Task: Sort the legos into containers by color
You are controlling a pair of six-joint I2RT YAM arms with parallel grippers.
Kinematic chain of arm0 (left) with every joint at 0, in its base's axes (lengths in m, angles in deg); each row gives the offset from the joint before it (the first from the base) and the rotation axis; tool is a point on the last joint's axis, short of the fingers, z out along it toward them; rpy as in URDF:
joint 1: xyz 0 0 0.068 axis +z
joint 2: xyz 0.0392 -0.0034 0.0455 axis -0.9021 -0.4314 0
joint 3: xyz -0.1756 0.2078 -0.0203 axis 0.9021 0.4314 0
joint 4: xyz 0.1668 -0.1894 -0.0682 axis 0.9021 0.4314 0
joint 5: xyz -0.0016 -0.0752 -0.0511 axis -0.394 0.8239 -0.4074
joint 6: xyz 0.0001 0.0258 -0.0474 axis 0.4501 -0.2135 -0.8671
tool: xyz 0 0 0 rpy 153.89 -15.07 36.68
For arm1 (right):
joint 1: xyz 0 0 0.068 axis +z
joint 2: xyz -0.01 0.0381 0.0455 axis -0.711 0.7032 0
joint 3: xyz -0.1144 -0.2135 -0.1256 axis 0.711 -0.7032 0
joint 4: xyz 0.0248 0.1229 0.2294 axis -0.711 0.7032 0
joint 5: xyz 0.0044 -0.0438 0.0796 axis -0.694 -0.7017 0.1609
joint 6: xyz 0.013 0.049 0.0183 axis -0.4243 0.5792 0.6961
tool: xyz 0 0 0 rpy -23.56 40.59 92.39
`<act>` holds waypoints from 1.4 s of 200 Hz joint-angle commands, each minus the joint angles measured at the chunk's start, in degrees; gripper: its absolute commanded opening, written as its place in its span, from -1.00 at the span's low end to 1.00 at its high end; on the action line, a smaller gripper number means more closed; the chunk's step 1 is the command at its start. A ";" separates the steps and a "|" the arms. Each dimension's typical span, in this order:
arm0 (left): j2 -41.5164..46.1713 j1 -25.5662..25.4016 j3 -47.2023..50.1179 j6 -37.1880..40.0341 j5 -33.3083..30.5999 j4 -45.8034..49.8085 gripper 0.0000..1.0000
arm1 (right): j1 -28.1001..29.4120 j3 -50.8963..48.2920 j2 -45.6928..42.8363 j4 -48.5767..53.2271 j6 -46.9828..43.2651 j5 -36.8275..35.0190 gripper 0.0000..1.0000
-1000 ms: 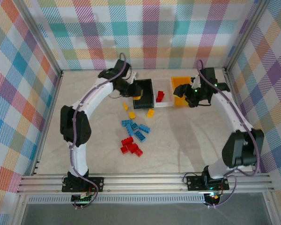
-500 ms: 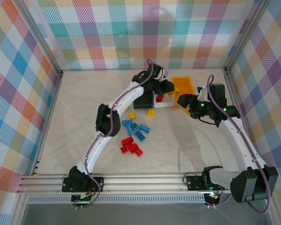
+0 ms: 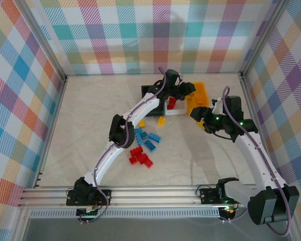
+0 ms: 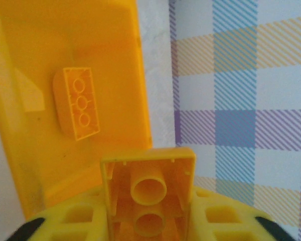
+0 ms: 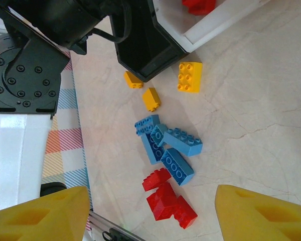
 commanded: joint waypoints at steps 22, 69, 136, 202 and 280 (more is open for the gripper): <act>-1.86 -0.70 -2.62 -1.85 -1.02 -3.21 0.52 | 0.06 -0.84 -0.46 -0.53 0.52 -0.17 0.35; -1.14 -0.28 -2.93 -0.96 -0.31 -3.22 0.58 | 0.10 0.63 0.39 -0.29 -0.08 -0.61 0.35; 14.85 1.68 0.60 23.32 -10.24 32.31 0.59 | 1.47 7.67 11.10 6.20 -5.76 -1.94 0.32; 42.44 4.73 37.44 29.21 -24.18 32.65 0.64 | 16.48 21.20 33.69 12.32 -15.12 -12.66 0.31; 65.75 13.04 70.09 31.45 -30.07 33.47 0.70 | 24.31 39.62 56.05 14.53 -13.11 -24.01 0.29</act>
